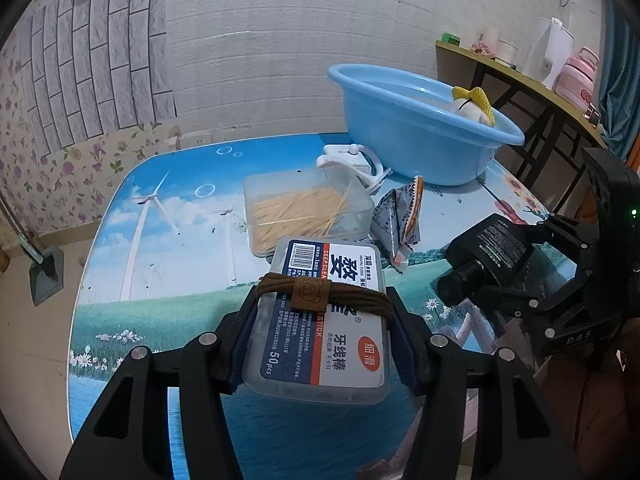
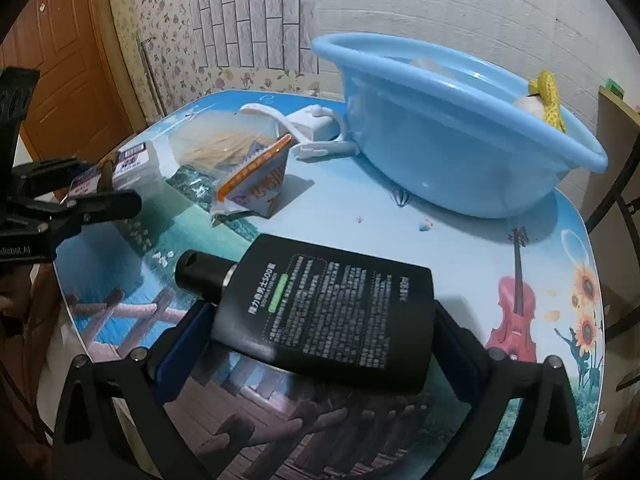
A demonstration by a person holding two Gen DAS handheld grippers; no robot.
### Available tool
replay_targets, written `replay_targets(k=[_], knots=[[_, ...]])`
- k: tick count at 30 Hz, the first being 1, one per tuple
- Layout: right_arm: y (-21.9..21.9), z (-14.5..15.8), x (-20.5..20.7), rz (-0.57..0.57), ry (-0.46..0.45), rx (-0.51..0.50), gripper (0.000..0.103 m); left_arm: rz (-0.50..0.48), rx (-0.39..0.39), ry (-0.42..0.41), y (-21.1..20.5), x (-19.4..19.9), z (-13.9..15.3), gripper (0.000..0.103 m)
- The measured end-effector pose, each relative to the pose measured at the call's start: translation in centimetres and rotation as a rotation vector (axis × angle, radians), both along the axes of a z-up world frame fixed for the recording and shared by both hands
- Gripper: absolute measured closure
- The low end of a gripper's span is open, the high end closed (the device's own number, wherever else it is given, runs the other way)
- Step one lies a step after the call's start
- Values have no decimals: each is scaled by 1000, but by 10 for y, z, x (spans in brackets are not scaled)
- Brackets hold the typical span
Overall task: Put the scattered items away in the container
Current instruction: 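Lift the toothpick box and black bottle with both tools toward the basin, then lower the toothpick box and bottle into the basin and open both tools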
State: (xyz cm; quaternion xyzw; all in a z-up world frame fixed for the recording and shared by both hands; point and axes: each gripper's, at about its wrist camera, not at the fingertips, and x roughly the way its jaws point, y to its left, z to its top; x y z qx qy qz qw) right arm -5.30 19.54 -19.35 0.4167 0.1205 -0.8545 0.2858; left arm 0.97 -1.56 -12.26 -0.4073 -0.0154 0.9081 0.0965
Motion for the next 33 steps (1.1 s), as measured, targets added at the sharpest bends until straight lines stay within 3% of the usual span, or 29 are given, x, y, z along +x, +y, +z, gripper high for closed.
replay_targets(k=[9, 19, 33], knots=[[11, 4, 7, -41, -13, -68, 7, 1, -8, 20, 1, 2, 6, 46], [32, 41, 14, -103, 48, -177, 7, -16, 2, 56, 10, -2, 23, 46], [54, 93, 17, -156, 151, -275, 7, -89, 29, 180, 39, -33, 76, 46]])
